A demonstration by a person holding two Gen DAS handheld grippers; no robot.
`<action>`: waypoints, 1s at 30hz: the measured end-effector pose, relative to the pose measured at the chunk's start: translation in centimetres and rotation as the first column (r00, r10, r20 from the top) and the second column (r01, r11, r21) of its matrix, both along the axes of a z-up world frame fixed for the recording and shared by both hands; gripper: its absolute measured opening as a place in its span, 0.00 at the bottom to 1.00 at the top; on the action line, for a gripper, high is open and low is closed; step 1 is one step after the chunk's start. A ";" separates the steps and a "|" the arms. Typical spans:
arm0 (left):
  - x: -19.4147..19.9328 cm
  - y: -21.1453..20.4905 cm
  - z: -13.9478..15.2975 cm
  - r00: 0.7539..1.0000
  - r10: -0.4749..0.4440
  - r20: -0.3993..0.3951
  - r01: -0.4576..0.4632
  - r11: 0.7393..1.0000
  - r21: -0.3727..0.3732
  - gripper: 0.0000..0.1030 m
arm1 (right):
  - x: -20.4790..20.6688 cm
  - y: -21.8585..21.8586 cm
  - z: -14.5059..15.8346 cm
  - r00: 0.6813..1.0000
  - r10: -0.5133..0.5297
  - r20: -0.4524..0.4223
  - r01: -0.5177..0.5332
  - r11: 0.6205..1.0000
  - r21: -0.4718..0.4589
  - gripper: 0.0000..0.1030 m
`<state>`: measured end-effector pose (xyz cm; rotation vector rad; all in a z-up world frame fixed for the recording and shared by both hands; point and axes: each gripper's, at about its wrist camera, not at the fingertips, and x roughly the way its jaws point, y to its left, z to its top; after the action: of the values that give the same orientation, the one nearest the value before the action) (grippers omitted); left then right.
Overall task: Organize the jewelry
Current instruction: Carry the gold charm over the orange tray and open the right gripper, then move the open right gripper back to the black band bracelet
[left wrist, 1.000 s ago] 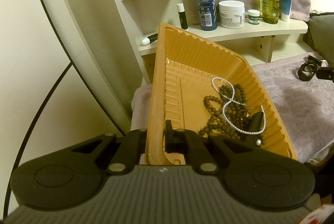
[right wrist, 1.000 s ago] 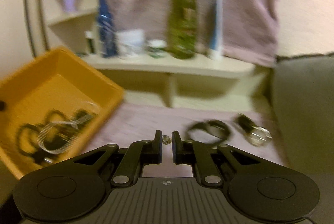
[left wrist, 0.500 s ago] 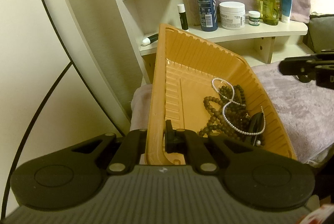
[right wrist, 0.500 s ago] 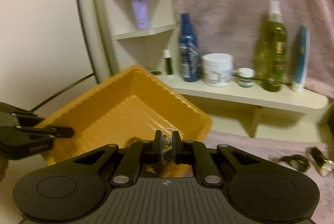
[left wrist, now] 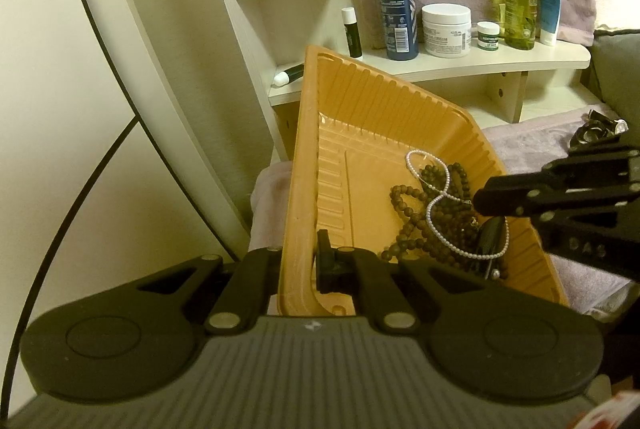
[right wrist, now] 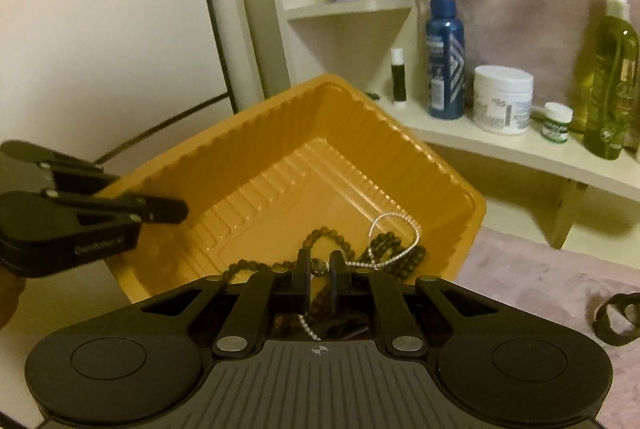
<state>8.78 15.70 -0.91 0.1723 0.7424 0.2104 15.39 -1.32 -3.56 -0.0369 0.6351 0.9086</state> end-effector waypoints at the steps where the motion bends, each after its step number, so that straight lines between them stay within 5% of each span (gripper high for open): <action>1: 0.0 0.0 0.0 1.000 0.000 -0.001 0.000 1.000 0.000 0.03 | 0.0 0.1 -0.2 1.000 0.000 0.002 0.000 1.000 -0.004 0.09; 6: 0.1 0.1 -0.1 1.000 0.002 -0.002 -0.002 1.000 -0.003 0.03 | 0.4 0.1 -0.6 1.000 0.028 -0.012 -0.028 0.999 0.022 0.10; 10: 0.1 0.1 -0.2 1.000 0.003 -0.002 -0.003 1.000 -0.001 0.03 | 0.5 -0.5 -0.7 1.000 -0.002 -0.009 0.002 0.999 0.034 0.49; 21: 0.1 0.1 -0.2 1.000 0.002 0.000 -0.002 1.000 0.003 0.03 | 0.8 -5.3 -0.6 0.989 -0.146 -0.020 0.146 0.989 0.025 0.49; 30: -0.1 -0.1 -0.1 1.000 0.000 0.004 0.000 1.000 0.003 0.04 | 1.5 -11.9 -2.6 0.939 -0.343 -0.040 0.342 0.939 -0.031 0.49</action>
<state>8.70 15.63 -0.97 0.1744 0.7378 0.2114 16.88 -13.24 -6.19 0.0720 0.6690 0.5658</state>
